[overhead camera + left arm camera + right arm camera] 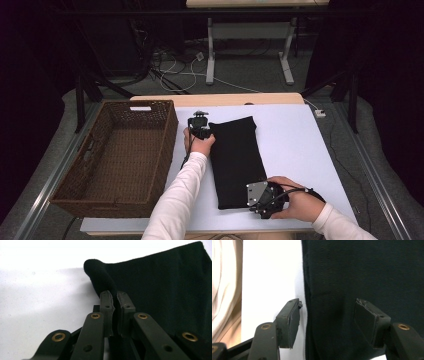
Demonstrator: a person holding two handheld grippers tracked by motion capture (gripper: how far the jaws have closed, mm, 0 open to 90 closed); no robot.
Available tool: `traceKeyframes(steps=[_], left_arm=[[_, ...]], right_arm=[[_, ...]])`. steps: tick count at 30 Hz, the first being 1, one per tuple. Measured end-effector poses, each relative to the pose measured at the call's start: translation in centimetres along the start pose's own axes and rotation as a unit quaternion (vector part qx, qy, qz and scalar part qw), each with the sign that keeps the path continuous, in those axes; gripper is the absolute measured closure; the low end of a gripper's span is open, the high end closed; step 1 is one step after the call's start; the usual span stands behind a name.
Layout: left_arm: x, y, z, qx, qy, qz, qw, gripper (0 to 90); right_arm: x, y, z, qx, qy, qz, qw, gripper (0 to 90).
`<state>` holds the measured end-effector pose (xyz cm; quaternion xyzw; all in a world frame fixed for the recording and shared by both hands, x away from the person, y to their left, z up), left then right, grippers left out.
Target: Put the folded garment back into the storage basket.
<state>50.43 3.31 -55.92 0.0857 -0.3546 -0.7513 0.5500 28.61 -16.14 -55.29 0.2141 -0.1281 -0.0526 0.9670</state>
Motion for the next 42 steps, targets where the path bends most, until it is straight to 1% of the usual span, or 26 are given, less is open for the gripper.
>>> traceKeyframes(steps=[1, 2, 4, 5, 6, 9, 11, 13, 14, 15, 16, 20, 21, 23, 26, 30, 32, 36, 37, 38, 39, 42], left_arm=[[0.0, 0.0, -0.02, 0.0, -0.001, 0.0, 1.0, 84.3], [0.0, -0.01, -0.03, 0.0, -0.001, 0.0, 1.0, 84.3], [-0.02, -0.02, -0.04, -0.001, 0.0, -0.001, 1.0, 84.3], [-0.04, -0.02, -0.06, -0.001, 0.0, 0.0, 1.0, 84.3], [-0.05, -0.03, -0.09, -0.001, -0.001, 0.0, 1.0, 84.3], [-0.08, -0.06, -0.15, -0.001, 0.0, 0.002, 1.0, 84.3], [-0.11, -0.06, -0.19, -0.002, 0.0, 0.0, 1.0, 84.3], [-0.11, -0.08, -0.21, -0.003, 0.0, 0.001, 1.0, 84.3], [-0.08, -0.08, -0.23, -0.003, -0.001, 0.001, 1.0, 84.3], [-0.07, -0.09, -0.23, -0.002, 0.0, 0.0, 1.0, 84.3], [-0.08, -0.07, -0.22, -0.003, -0.001, -0.003, 1.0, 84.3], [-0.09, -0.05, -0.2, -0.002, -0.001, -0.003, 1.0, 84.4], [-0.08, -0.04, -0.2, -0.002, -0.001, -0.003, 1.0, 84.4], [-0.06, -0.03, -0.2, -0.002, -0.001, -0.003, 1.0, 84.4], [-0.04, -0.02, -0.21, -0.003, 0.0, -0.003, 1.0, 84.4], [-0.06, 0.0, -0.19, -0.003, 0.0, -0.003, 1.0, 84.4], [-0.06, 0.01, -0.19, -0.003, 0.0, -0.002, 1.0, 84.4], [0.0, 0.03, -0.2, -0.003, 0.001, -0.001, 1.0, 84.4], [0.0, 0.04, -0.19, -0.003, 0.001, -0.001, 1.0, 84.4], [0.0, 0.04, -0.2, -0.003, 0.0, -0.001, 1.0, 84.4], [0.01, 0.05, -0.2, -0.003, 0.0, -0.001, 1.0, 84.4], [0.02, 0.07, -0.16, -0.003, 0.001, -0.004, 1.0, 84.5]], right_arm=[[-0.14, -0.01, -0.09, -0.005, 0.001, -0.002, 1.0, 38.4], [-0.15, 0.02, -0.21, -0.005, 0.0, 0.005, 1.0, 38.8], [-0.19, 0.03, -0.4, -0.002, -0.002, 0.004, 1.0, 39.7], [-0.12, 0.03, -0.45, -0.006, -0.002, 0.008, 1.0, 40.1], [-0.12, 0.0, -0.55, -0.004, -0.003, 0.005, 1.0, 40.4], [-0.01, -0.14, -0.81, -0.007, 0.002, 0.006, 1.0, 42.9], [0.03, -0.2, -0.8, -0.002, 0.002, 0.006, 1.0, 44.8], [0.2, -0.28, -0.83, 0.0, -0.001, 0.012, 0.9999, 47.3], [0.24, -0.33, -0.82, 0.0, 0.0, 0.011, 0.9999, 48.6], [0.33, -0.34, -0.83, 0.002, 0.002, 0.015, 0.9999, 50.3], [0.29, -0.38, -0.83, 0.002, 0.005, 0.013, 0.9999, 52.4], [0.32, -0.48, -0.84, 0.006, 0.01, 0.016, 0.9998, 60.3], [0.27, -0.5, -0.83, 0.006, 0.013, 0.012, 0.9998, 62.5], [0.33, -0.49, -0.84, 0.004, 0.016, 0.013, 0.9998, 65.7], [0.26, -0.49, -0.91, 0.006, 0.02, 0.004, 0.9998, 71.8], [0.19, -0.52, -0.94, 0.008, 0.018, 0.004, 0.9998, 79.0], [0.22, -0.54, -0.91, 0.005, 0.018, 0.01, 0.9998, 81.7], [0.2, -0.48, -0.93, 0.005, 0.017, 0.01, 0.9998, 83.2], [0.14, -0.44, -0.86, 0.0, 0.015, 0.008, 0.9999, 83.5], [0.16, -0.39, -0.89, 0.002, 0.014, 0.013, 0.9998, 83.7], [0.15, -0.35, -0.86, -0.001, 0.014, 0.015, 0.9998, 83.9], [0.15, -0.29, -0.77, 0.004, 0.013, 0.008, 0.9999, 84.4]])
Point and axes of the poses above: each handheld gripper's, and its own axes: z roughly backward along the jaws, y roughly out of its top, x roughly to its right, the point moved 3 cm from there along -z, roughly forward along the jaws, and after that the axes turned 6 degrees about -z, right-handed, at the moved point
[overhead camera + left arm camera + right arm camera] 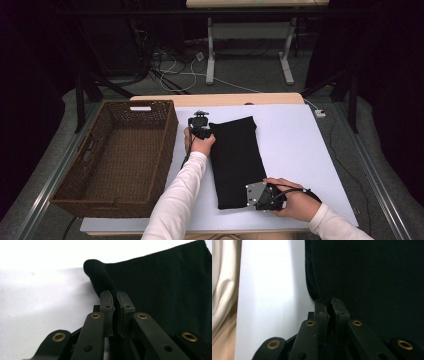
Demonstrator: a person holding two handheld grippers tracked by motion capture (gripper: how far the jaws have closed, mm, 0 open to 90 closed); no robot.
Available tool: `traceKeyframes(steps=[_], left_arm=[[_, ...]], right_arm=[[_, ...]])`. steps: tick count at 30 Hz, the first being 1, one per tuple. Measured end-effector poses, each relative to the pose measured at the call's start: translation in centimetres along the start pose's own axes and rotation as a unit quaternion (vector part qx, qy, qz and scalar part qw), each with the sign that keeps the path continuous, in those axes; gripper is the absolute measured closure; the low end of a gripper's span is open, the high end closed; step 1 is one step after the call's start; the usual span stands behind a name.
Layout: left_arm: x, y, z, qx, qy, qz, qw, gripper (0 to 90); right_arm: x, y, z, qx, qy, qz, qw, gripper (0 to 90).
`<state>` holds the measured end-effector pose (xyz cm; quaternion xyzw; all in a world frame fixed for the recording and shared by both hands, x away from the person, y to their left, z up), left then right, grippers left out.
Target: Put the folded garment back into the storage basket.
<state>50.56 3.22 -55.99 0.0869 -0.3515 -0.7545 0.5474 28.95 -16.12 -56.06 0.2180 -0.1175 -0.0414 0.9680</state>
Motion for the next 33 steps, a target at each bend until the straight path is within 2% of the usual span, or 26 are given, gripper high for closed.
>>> traceKeyframes(steps=[5, 18, 24, 25, 33], left_arm=[[0.1, 0.1, 0.3, 0.006, -0.002, -0.001, 1.0, 84.6], [1.0, 0.7, 1.9, 0.024, -0.011, -0.021, 0.9994, 84.9], [1.6, 1.1, 2.6, 0.032, -0.016, -0.033, 0.9988, 84.9], [1.7, 1.1, 2.7, 0.033, -0.016, -0.036, 0.9987, 84.9], [2.3, 1.1, 3.0, 0.035, -0.019, -0.044, 0.9982, 85.0]], right_arm=[[0.1, 0.2, 0.5, 0.008, -0.007, -0.001, 0.9999, 84.8], [0.7, 1.3, 2.4, 0.024, -0.027, -0.001, 0.9993, 85.2], [1.2, 1.8, 3.2, 0.041, -0.044, -0.005, 0.9982, 85.4], [1.4, 1.9, 3.4, 0.041, -0.047, 0.002, 0.998, 85.4], [1.7, 2.2, 4.0, 0.06, -0.058, -0.005, 0.9965, 85.4]])
Point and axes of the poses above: each handheld gripper's, and its own axes: z roughly backward along the jaws, y roughly out of its top, x roughly to its right, the point moved 3 cm from there along -z, roughly forward along the jaws, and after that the axes turned 6 degrees about -z, right-handed, at the moved point
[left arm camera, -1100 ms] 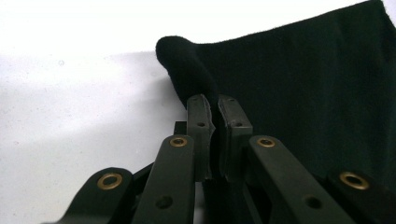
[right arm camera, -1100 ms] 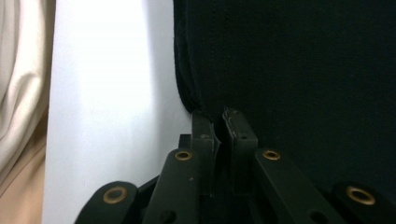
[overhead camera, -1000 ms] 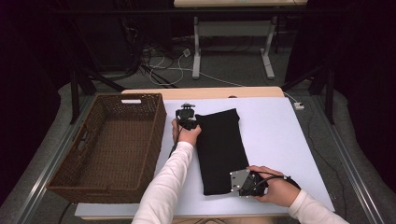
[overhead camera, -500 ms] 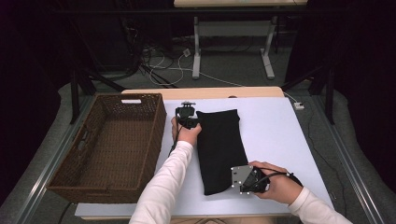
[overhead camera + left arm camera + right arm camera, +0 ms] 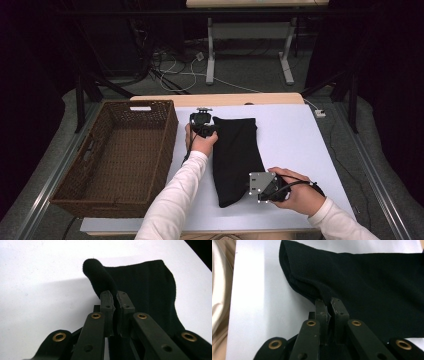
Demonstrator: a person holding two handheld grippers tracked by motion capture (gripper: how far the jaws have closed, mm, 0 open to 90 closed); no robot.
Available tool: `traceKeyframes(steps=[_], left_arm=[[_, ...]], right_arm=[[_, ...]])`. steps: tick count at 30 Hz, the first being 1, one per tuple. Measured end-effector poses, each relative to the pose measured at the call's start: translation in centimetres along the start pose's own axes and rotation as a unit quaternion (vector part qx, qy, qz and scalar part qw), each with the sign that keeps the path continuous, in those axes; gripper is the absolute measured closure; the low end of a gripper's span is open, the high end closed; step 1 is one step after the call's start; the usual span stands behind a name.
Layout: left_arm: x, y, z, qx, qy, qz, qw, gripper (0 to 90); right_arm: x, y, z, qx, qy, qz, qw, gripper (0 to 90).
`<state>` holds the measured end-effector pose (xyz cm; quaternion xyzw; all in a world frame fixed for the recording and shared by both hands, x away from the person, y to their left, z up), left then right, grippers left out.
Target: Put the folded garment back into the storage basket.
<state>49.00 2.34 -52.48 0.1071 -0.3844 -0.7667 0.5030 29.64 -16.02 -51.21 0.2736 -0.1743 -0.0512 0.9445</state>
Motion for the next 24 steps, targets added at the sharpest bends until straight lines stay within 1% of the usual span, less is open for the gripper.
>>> traceKeyframes(steps=[2, 6, 7, 9, 10, 12, 13, 15, 18, 19, 20, 21, 24], left_arm=[[0.1, 0.1, 0.1, 0.001, 0.0, -0.002, 1.0, 85.0], [0.4, 0.3, 0.4, 0.004, 0.0, -0.012, 0.9999, 85.0], [0.6, 0.4, 0.5, 0.007, -0.001, -0.011, 0.9999, 85.0], [1.0, 0.6, 0.7, 0.007, -0.002, -0.016, 0.9998, 85.0], [1.2, 0.7, 0.8, 0.009, -0.002, -0.017, 0.9998, 85.0], [1.5, 0.9, 1.1, 0.007, -0.003, -0.026, 0.9996, 85.0], [1.7, 1.0, 1.2, 0.01, -0.004, -0.028, 0.9996, 85.1], [2.1, 1.4, 1.7, 0.01, -0.006, -0.033, 0.9994, 85.1], [2.6, 1.9, 2.2, 0.015, -0.006, -0.041, 0.999, 85.1], [2.8, 2.1, 2.4, 0.015, -0.006, -0.044, 0.9989, 85.1], [2.9, 2.2, 2.6, 0.016, -0.005, -0.043, 0.9989, 85.1], [3.1, 2.3, 2.7, 0.017, -0.006, -0.045, 0.9988, 85.1], [3.5, 2.7, 3.3, 0.018, -0.003, -0.056, 0.9983, 85.1]], right_arm=[[0.1, 0.0, 0.2, 0.002, -0.003, -0.002, 1.0, 85.4], [0.3, 0.2, 0.6, 0.005, -0.009, -0.001, 0.9999, 85.4], [0.3, 0.2, 0.7, 0.01, -0.01, -0.003, 0.9999, 85.4], [0.4, 0.3, 1.0, 0.007, -0.013, -0.006, 0.9999, 85.4], [0.5, 0.4, 1.1, 0.009, -0.015, -0.003, 0.9998, 85.4], [0.6, 0.5, 1.3, 0.012, -0.019, -0.001, 0.9998, 85.4], [0.6, 0.6, 1.4, 0.013, -0.02, -0.005, 0.9997, 85.4], [0.7, 0.7, 1.6, 0.018, -0.019, -0.009, 0.9996, 85.4], [1.0, 0.9, 1.9, 0.029, -0.019, -0.007, 0.9994, 85.4], [1.0, 1.0, 2.1, 0.029, -0.019, -0.01, 0.9993, 85.4], [1.1, 1.1, 2.2, 0.033, -0.018, -0.007, 0.9993, 85.4], [1.1, 1.1, 2.3, 0.034, -0.019, -0.009, 0.9992, 85.4], [1.2, 1.3, 2.7, 0.041, -0.017, -0.013, 0.9989, 85.4]])
Point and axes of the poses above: each handheld gripper's, and its own axes: z roughly backward along the jaws, y roughly out of its top, x roughly to its right, the point moved 3 cm from there along -z, roughly forward along the jaws, and after that the axes turned 6 degrees about -z, right-handed, at the moved point
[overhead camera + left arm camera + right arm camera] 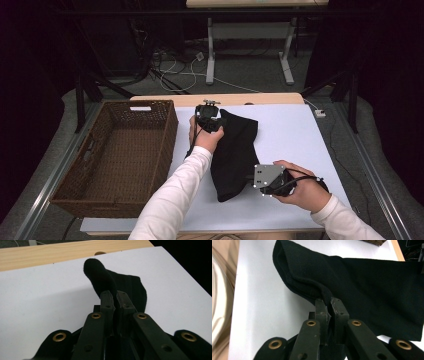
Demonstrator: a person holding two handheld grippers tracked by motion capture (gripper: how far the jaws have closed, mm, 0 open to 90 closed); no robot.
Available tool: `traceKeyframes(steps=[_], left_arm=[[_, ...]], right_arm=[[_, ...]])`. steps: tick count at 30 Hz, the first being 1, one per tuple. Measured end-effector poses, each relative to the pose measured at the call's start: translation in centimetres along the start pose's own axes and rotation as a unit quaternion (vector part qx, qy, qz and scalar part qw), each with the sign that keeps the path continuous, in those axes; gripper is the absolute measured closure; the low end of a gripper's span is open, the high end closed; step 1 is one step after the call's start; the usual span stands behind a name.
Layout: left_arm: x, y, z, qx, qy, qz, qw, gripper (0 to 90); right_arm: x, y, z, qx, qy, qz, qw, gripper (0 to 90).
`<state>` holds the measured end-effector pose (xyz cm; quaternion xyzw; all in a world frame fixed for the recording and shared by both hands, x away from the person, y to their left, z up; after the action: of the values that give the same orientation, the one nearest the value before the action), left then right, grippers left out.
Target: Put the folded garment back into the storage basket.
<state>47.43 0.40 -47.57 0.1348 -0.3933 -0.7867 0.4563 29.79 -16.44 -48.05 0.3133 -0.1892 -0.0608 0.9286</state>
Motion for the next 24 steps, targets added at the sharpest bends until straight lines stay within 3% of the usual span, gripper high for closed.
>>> traceKeyframes(steps=[7, 14, 20, 24], left_arm=[[0.5, 0.5, 0.7, -0.003, 0.002, -0.013, 0.9999, 85.1], [0.6, 0.9, 1.4, -0.001, 0.0, -0.008, 1.0, 85.2], [0.5, 1.3, 2.3, 0.003, 0.003, -0.008, 1.0, 85.2], [0.2, 1.5, 2.9, 0.005, 0.005, -0.007, 0.9999, 85.2]], right_arm=[[0.0, 0.2, 0.3, 0.008, 0.002, -0.007, 0.9999, 85.4], [0.0, 0.7, 0.6, 0.021, -0.008, -0.001, 0.9997, 85.4], [-0.1, 1.0, 0.6, 0.049, -0.023, 0.008, 0.9985, 85.5], [0.0, 1.3, 0.6, 0.08, -0.039, 0.024, 0.9958, 85.5]])
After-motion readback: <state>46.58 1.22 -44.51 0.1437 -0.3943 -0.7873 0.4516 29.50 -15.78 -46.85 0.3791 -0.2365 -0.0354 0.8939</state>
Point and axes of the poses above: each handheld gripper's, and its own axes: z roughly backward along the jaws, y roughly out of its top, x roughly to its right, the point moved 3 cm from there along -z, roughly forward along the jaws, and after that the axes turned 6 degrees about -z, right-handed, at the moved point
